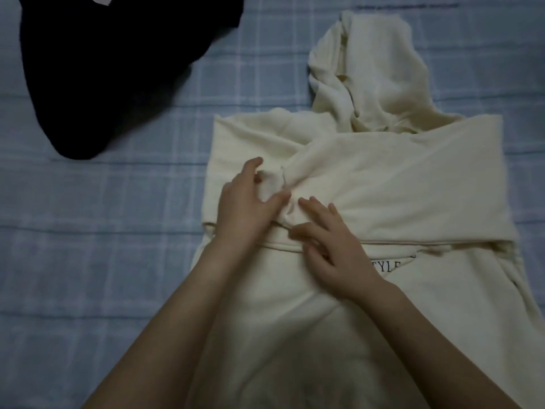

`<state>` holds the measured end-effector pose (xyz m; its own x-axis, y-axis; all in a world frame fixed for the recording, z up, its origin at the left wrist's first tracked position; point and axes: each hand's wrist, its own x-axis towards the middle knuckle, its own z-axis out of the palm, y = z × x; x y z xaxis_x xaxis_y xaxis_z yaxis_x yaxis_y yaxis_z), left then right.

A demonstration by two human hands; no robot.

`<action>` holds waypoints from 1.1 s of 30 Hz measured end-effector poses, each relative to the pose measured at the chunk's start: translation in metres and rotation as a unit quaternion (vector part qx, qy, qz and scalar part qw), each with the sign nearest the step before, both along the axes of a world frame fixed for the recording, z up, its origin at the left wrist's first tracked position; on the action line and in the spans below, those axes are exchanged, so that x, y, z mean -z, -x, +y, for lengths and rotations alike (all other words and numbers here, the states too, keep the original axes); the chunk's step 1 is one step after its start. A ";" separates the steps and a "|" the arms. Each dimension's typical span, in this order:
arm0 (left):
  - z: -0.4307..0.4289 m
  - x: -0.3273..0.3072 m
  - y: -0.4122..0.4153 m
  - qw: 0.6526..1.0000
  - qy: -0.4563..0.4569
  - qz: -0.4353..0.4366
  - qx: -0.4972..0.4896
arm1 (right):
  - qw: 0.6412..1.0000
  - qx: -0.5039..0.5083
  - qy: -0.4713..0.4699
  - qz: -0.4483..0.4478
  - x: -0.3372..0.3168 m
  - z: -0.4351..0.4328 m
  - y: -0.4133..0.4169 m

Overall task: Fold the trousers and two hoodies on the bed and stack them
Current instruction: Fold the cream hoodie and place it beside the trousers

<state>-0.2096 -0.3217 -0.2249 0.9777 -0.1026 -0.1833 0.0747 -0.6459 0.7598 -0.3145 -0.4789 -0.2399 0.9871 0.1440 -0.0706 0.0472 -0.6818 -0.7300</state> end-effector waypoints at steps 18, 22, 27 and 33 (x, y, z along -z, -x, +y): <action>-0.052 0.019 -0.007 0.871 -0.298 -0.206 0.332 | 0.915 0.193 0.351 0.057 0.012 -0.165 -0.020; -0.052 0.060 -0.015 0.861 -0.304 -0.221 0.343 | 0.923 0.213 0.318 0.040 0.033 -0.180 -0.012; -0.052 0.056 -0.013 0.864 -0.297 -0.236 0.332 | 0.932 0.208 0.293 0.038 0.028 -0.176 -0.014; -0.058 0.057 -0.005 0.867 -0.311 -0.224 0.320 | 0.934 0.204 0.289 0.040 0.033 -0.179 -0.012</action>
